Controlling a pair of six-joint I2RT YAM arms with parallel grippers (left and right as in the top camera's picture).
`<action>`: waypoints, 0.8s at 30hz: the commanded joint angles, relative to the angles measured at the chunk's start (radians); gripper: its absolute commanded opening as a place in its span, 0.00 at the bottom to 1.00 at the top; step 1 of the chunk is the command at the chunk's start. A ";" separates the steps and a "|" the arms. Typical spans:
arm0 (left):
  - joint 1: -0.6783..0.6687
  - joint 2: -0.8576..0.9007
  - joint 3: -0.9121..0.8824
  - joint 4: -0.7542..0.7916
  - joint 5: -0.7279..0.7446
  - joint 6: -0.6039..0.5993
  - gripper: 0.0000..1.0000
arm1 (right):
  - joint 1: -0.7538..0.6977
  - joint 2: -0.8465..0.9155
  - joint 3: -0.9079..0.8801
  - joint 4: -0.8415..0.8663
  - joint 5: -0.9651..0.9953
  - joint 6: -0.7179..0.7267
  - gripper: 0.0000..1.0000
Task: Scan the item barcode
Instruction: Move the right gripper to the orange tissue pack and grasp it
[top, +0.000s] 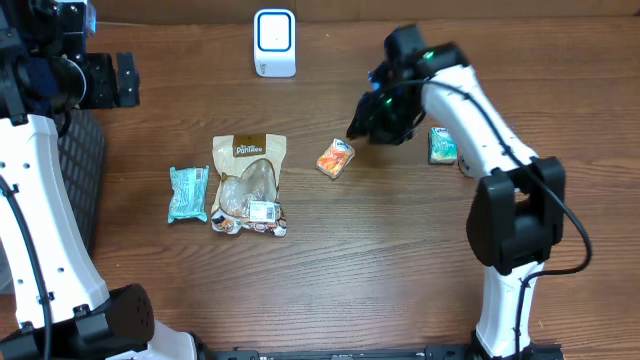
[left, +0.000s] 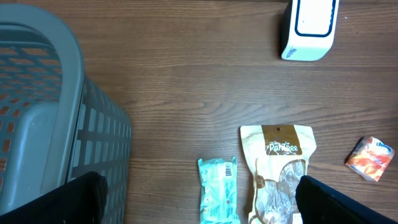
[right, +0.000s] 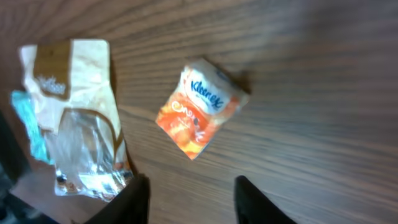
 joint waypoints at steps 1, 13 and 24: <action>0.002 -0.003 0.020 0.001 -0.004 0.019 1.00 | 0.033 -0.032 -0.082 0.074 0.001 0.116 0.33; 0.002 -0.003 0.020 0.001 -0.004 0.019 0.99 | 0.174 -0.031 -0.211 0.490 0.099 0.198 0.40; 0.002 -0.002 0.020 0.001 -0.004 0.019 1.00 | 0.265 0.024 -0.219 0.535 0.165 0.194 0.37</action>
